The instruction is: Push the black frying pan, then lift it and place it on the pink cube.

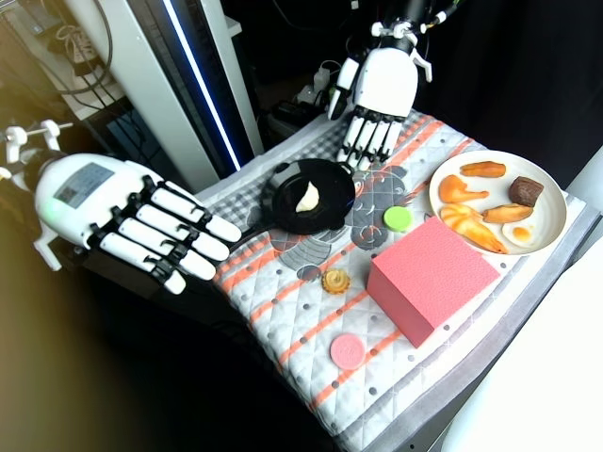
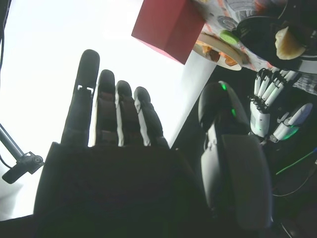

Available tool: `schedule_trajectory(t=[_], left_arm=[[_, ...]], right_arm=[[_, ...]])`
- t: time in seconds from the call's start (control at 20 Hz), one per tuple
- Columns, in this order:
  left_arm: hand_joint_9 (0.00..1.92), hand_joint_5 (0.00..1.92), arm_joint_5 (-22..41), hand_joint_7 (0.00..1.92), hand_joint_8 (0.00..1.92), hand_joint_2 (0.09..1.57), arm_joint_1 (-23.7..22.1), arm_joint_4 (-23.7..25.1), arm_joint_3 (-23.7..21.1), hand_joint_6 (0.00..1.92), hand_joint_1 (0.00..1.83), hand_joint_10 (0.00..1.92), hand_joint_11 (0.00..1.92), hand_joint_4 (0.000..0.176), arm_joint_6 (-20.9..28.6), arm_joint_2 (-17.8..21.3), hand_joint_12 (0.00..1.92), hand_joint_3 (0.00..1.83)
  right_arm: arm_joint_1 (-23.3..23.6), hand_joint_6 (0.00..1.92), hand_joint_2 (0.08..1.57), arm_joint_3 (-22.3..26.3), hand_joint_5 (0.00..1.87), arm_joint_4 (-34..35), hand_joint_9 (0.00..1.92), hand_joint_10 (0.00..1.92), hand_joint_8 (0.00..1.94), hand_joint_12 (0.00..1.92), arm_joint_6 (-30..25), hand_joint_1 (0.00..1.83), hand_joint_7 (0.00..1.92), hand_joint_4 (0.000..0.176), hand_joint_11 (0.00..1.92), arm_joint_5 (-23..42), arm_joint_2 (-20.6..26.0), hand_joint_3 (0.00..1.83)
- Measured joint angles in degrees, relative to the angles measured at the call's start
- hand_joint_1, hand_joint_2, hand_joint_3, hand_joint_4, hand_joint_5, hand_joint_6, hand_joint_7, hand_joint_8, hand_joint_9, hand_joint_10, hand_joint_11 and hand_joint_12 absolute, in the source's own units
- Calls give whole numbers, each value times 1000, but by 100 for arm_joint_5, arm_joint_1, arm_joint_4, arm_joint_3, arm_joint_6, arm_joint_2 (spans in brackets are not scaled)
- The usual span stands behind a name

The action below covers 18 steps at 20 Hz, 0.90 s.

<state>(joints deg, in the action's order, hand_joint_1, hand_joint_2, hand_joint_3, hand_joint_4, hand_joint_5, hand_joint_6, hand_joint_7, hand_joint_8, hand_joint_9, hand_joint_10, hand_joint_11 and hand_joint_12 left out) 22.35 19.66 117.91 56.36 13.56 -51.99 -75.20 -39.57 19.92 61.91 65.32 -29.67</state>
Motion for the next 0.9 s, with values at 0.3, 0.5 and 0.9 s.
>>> schedule_trajectory(t=[0.3,0.5,0.9], left_arm=[[279,458,-133,416,0,1333,-96,50,-7,4,330,197,0,0,-33,0,1204,1],[204,407,-164,319,0,1392,-160,-68,-7,1,175,137,0,0,-245,-52,1010,12],[155,340,68,256,1,1288,-164,-450,-4,1,335,70,0,0,-525,-243,579,0]], right_arm=[[0,0,1307,0,0,0,0,393,4,1489,-2,428,41,0,0,2,-2,0],[-7,0,1315,0,0,2,0,371,1,1420,-9,443,42,0,0,4,-2,1],[-7,0,1307,0,0,2,0,389,2,1485,-17,422,51,0,0,48,-2,0]])
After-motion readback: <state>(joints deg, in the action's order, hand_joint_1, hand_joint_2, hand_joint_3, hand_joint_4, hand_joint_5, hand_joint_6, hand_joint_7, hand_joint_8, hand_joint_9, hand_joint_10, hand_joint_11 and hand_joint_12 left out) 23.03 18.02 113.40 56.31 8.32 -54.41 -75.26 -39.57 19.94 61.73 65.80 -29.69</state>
